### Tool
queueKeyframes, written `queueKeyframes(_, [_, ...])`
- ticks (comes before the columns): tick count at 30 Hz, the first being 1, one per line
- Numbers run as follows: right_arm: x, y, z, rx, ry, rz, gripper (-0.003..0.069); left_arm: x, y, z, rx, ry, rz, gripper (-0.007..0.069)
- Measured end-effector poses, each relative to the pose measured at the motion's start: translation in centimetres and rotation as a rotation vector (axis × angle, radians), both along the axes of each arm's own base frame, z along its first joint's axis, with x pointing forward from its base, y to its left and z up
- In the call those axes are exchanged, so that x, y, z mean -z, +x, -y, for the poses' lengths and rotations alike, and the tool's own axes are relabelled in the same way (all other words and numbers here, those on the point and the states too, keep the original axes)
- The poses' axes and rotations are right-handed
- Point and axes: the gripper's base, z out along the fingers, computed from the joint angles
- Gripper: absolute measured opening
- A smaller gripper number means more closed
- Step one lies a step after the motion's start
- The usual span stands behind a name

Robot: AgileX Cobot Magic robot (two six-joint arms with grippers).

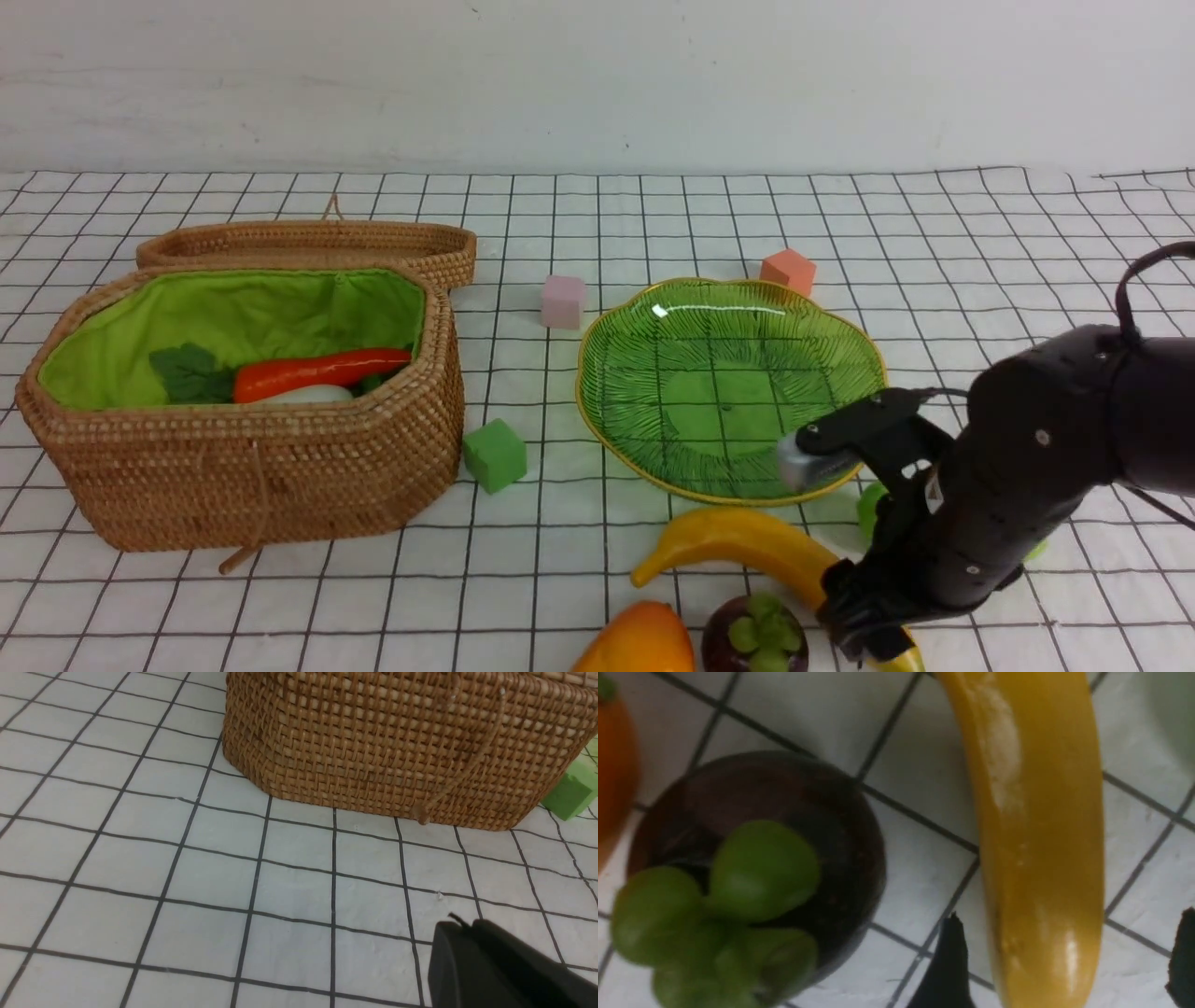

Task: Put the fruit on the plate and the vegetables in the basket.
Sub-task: Use the right arm to grab a banana and put it into the right plate

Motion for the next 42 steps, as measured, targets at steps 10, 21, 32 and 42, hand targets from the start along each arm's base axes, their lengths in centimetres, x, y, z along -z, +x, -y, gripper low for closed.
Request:
queueKeyframes(10, [1.6,0.6,-0.4,0.025,0.006,-0.022,0.0449,0.0,0.0,0.0,0.0,0.0,0.0,0.002])
queueKeyframes(21, [-1.5,-1.0,-0.4,-0.071,0.057,-0.041,0.0319,0.0,0.0,0.0,0.0,-0.001,0.0,0.002])
queueKeyframes(32, [-10.4,3.1,0.7,0.022,0.24,0.21,0.0319,0.0,0.0,0.0,0.0,-0.001,0.0,0.002])
queueKeyframes(42, [-4.9,14.7,1.2,0.235,0.218,0.138,0.0319,0.0,0.0,0.0,0.0,-0.001,0.0,0.002])
